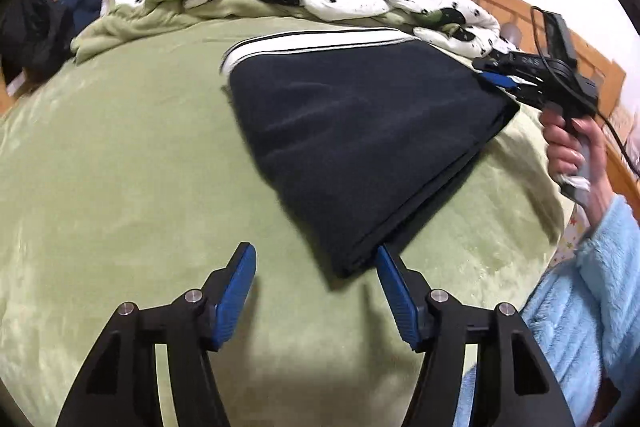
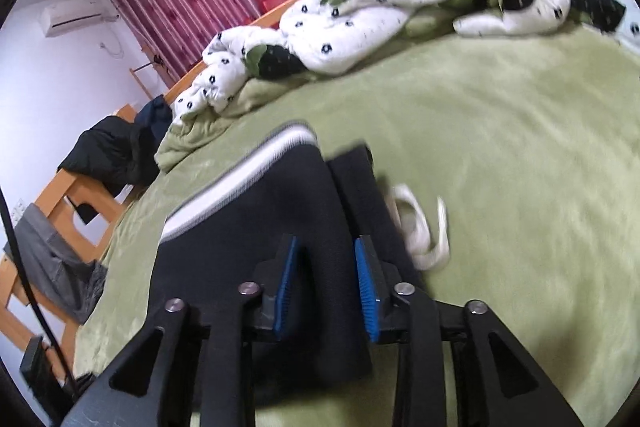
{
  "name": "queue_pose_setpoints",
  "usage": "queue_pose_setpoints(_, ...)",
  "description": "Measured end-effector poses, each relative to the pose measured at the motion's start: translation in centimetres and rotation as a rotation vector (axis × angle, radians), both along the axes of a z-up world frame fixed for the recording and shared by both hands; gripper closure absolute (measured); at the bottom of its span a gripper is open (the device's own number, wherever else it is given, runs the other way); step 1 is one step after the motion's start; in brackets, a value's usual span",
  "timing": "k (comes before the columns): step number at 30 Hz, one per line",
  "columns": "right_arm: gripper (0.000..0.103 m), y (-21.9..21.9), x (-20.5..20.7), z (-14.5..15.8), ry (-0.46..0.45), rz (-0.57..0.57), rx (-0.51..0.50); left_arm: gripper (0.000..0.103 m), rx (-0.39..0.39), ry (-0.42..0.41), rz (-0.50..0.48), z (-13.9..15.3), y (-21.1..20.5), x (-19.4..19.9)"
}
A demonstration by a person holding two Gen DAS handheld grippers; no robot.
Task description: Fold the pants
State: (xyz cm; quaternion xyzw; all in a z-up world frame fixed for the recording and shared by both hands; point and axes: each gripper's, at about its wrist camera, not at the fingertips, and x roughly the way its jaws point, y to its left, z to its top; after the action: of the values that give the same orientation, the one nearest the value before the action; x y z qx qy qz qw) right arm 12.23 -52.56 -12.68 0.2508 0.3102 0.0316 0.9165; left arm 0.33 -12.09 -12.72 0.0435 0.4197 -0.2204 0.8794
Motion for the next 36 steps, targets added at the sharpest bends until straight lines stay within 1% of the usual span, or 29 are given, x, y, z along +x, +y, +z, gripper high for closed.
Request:
queue_pose_setpoints(2,0.07,0.1,2.3,0.3,0.021,0.015,0.007,0.043,-0.031,0.021,0.034,0.2,0.9,0.5)
queue_pose_setpoints(4,0.07,0.5,4.7,-0.3,0.081,0.035,-0.022,0.043,-0.059,0.03,0.064,0.4,1.8,1.0)
queue_pose_setpoints(5,0.07,0.9,5.3,-0.6,0.109,0.041,-0.048,0.043,-0.073,0.037,0.082,0.5,2.1,1.5)
queue_pose_setpoints(6,0.071,1.6,5.9,-1.1,0.143,0.063,-0.109,0.043,-0.084,0.04,0.096,0.6,2.4,1.8)
queue_pose_setpoints(7,0.075,2.2,5.8,-1.1,0.141,0.079,-0.177,0.043,-0.095,0.043,0.105,0.7,2.6,2.0)
queue_pose_setpoints(9,0.092,2.6,4.8,-0.7,0.1,0.123,-0.228,0.043,-0.113,0.038,0.121,1.1,3.0,2.6)
queue_pose_setpoints(10,0.093,1.8,3.8,-0.2,0.056,0.13,-0.166,0.043,-0.113,0.031,0.126,1.3,3.0,2.8)
queue_pose_setpoints(12,0.094,-0.4,1.4,0.3,-0.018,0.097,-0.04,0.043,-0.117,0.01,0.132,1.7,3.2,3.2)
queue_pose_setpoints(13,0.094,-0.8,0.9,0.1,-0.018,0.085,-0.039,0.043,-0.121,0.006,0.132,1.8,3.3,3.4)
queue_pose_setpoints(14,0.094,-1.1,0.5,-0.8,-0.002,0.061,-0.062,0.043,-0.131,0.003,0.13,1.9,3.3,3.8)
queue_pose_setpoints(16,0.093,-1.5,1.0,-3.2,0.065,0.045,-0.066,0.043,-0.144,0.011,0.127,1.8,2.9,4.5)
queue_pose_setpoints(17,0.09,-1.7,1.1,-3.5,0.064,0.041,-0.056,0.043,-0.142,0.019,0.127,1.6,2.6,5.2)
queue_pose_setpoints(19,0.088,-2.4,0.9,-2.8,0.06,0.046,-0.015,0.043,-0.144,0.03,0.136,1.3,1.8,6.4)
queue_pose_setpoints(20,0.082,-2.6,0.8,-2.3,0.065,0.041,-0.018,0.043,-0.152,0.043,0.139,1.1,1.5,7.3)
queue_pose_setpoints(21,0.075,-2.5,1.0,-1.4,0.063,0.033,-0.051,0.043,-0.159,0.054,0.141,1.0,1.2,8.0)
queue_pose_setpoints(22,0.071,-2.4,1.3,-1.0,0.063,0.038,-0.076,0.043,-0.169,0.067,0.142,0.8,0.9,9.0)
queue_pose_setpoints(23,0.061,-2.1,1.9,-0.7,0.073,0.051,-0.103,0.043,-0.179,0.079,0.142,0.7,0.5,9.9)
queue_pose_setpoints(24,0.056,-1.8,3.0,-0.7,0.103,0.073,-0.13,0.043,-0.19,0.092,0.142,0.4,0.1,10.8)
queue_pose_setpoints(26,0.056,-1.1,5.1,-1.4,0.173,0.122,-0.156,0.043,-0.207,0.142,0.145,-0.7,-0.7,13.2)
queue_pose_setpoints(27,0.051,-0.8,5.8,-1.9,0.203,0.141,-0.171,0.044,-0.213,0.164,0.151,-1.3,-0.9,14.1)
queue_pose_setpoints(28,0.049,-0.7,6.4,-2.3,0.211,0.157,-0.186,0.044,-0.222,0.196,0.159,-2.2,-1.1,15.4)
queue_pose_setpoints(29,0.04,-0.7,7.0,-2.7,0.223,0.166,-0.198,0.044,-0.227,0.217,0.166,-2.8,-1.2,16.0)
queue_pose_setpoints(30,0.035,-1.0,7.6,-3.1,0.249,0.174,-0.194,0.043,-0.253,0.243,0.166,-3.6,-1.3,16.8)
queue_pose_setpoints(31,0.035,-1.2,8.1,-3.5,0.267,0.188,-0.173,0.044,-0.288,0.262,0.159,-4.2,-1.3,17.5)
queue_pose_setpoints(32,0.035,-1.4,8.4,-3.9,0.279,0.202,-0.147,0.051,-0.309,0.266,0.142,-4.6,-1.5,17.8)
queue_pose_setpoints(33,0.035,-1.7,8.7,-4.2,0.291,0.216,-0.121,0.056,-0.309,0.264,0.122,-4.7,-1.8,18.0)
queue_pose_setpoints(34,0.035,-1.8,8.9,-4.4,0.292,0.222,-0.112,0.058,-0.301,0.254,0.105,-4.6,-2.4,18.1)
queue_pose_setpoints(35,0.035,-1.8,8.9,-4.5,0.289,0.227,-0.099,0.065,-0.296,0.252,0.101,-4.5,-2.6,18.1)
queue_pose_setpoints(36,0.04,-1.8,8.9,-4.6,0.288,0.229,-0.09,0.076,-0.303,0.255,0.101,-4.3,-2.8,18.1)
